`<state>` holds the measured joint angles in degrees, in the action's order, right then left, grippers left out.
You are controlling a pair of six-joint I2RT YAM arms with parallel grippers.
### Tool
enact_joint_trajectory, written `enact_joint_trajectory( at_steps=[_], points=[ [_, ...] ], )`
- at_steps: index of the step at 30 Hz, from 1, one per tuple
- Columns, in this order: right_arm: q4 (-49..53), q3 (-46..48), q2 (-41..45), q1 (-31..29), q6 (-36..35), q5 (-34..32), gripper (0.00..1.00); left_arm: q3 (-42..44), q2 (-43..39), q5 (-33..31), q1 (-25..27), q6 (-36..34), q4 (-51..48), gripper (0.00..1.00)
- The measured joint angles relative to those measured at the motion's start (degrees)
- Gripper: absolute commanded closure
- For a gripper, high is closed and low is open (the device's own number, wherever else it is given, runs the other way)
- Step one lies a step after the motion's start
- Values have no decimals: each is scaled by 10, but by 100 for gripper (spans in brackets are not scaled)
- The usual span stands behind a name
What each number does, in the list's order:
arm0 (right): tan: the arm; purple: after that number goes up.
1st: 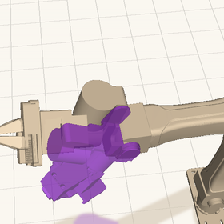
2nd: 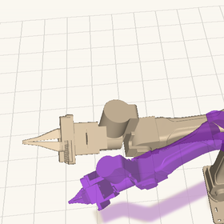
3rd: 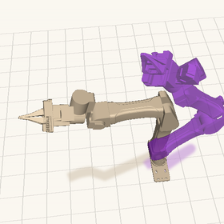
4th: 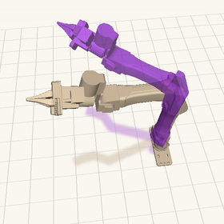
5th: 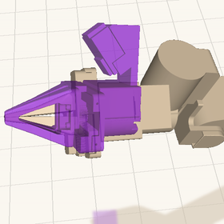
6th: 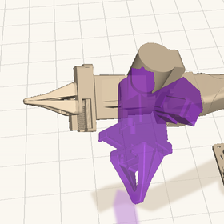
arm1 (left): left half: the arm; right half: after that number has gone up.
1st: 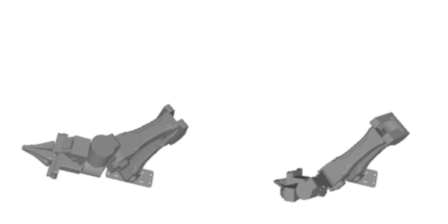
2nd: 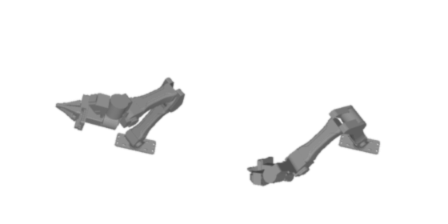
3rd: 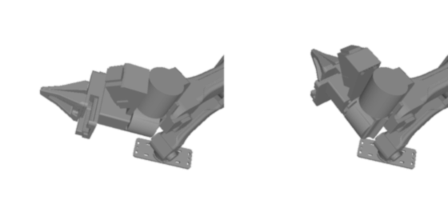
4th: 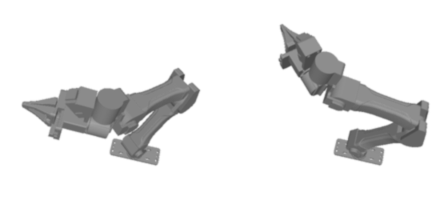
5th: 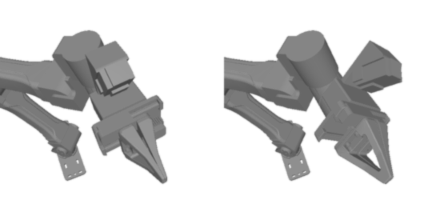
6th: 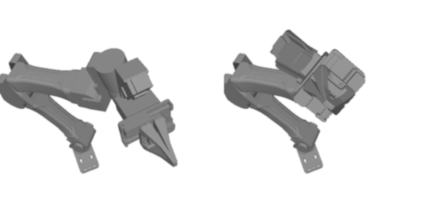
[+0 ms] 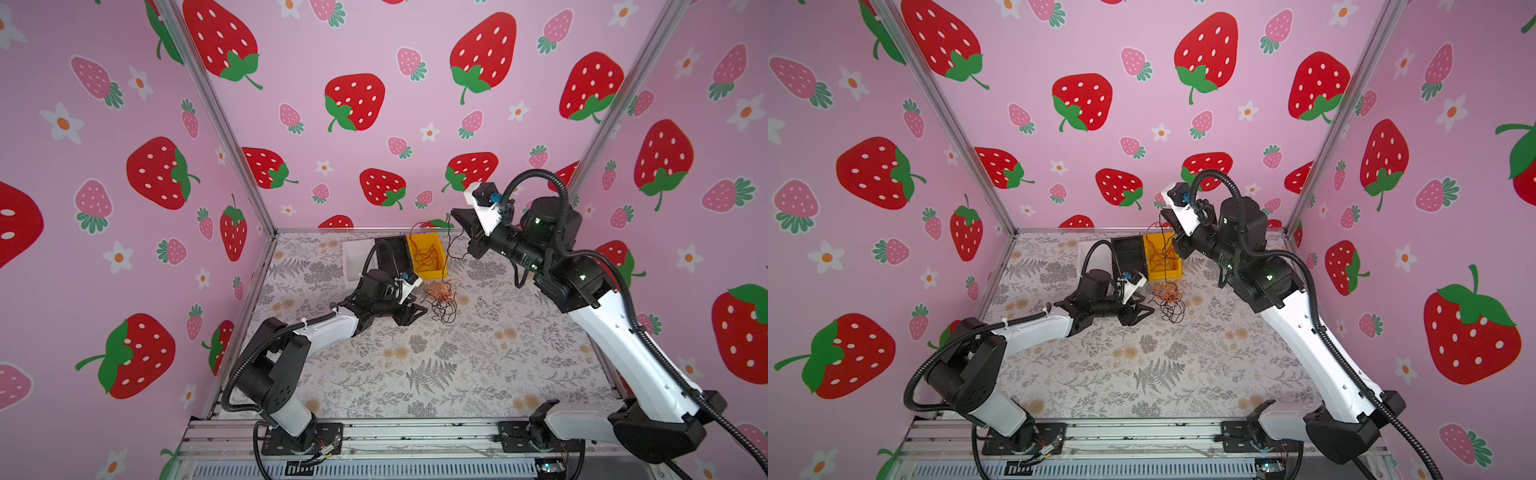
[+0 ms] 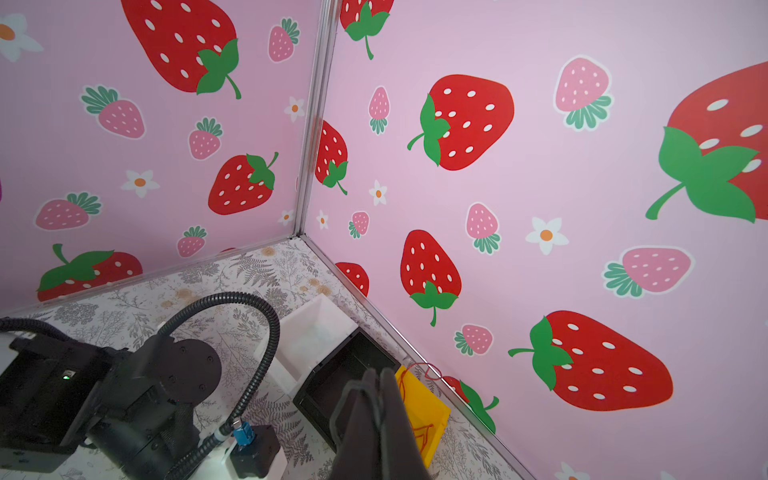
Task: Untangle the cables
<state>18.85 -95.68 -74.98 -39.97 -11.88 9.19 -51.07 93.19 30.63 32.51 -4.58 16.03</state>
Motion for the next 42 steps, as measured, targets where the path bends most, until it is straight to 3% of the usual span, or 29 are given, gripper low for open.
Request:
enact_joint_trajectory(
  at_steps=[4,8,11,13,15,21,26,30,42],
  points=[
    [1,-1,-2,0,0,5,100,0,0,0,17,1,45,20],
    [0,-1,-2,0,3,17,100,-16,18,0,32,8,85,24],
    [0,-1,-2,0,6,23,100,-33,45,6,38,23,111,43],
    [0,-1,-2,0,8,23,100,-40,54,13,39,28,116,63],
    [0,-1,-2,0,11,20,100,-42,57,15,39,29,115,77],
    [-8,0,-2,0,17,-16,100,-40,34,11,37,-3,91,93],
    [-21,-1,-1,24,31,-77,100,-29,-23,9,23,-26,40,93],
    [-24,-15,-6,83,47,-111,100,4,-63,2,8,-37,5,100],
    [-46,-54,-25,158,89,-143,100,52,-81,-32,-22,-68,-80,100]
  ],
)
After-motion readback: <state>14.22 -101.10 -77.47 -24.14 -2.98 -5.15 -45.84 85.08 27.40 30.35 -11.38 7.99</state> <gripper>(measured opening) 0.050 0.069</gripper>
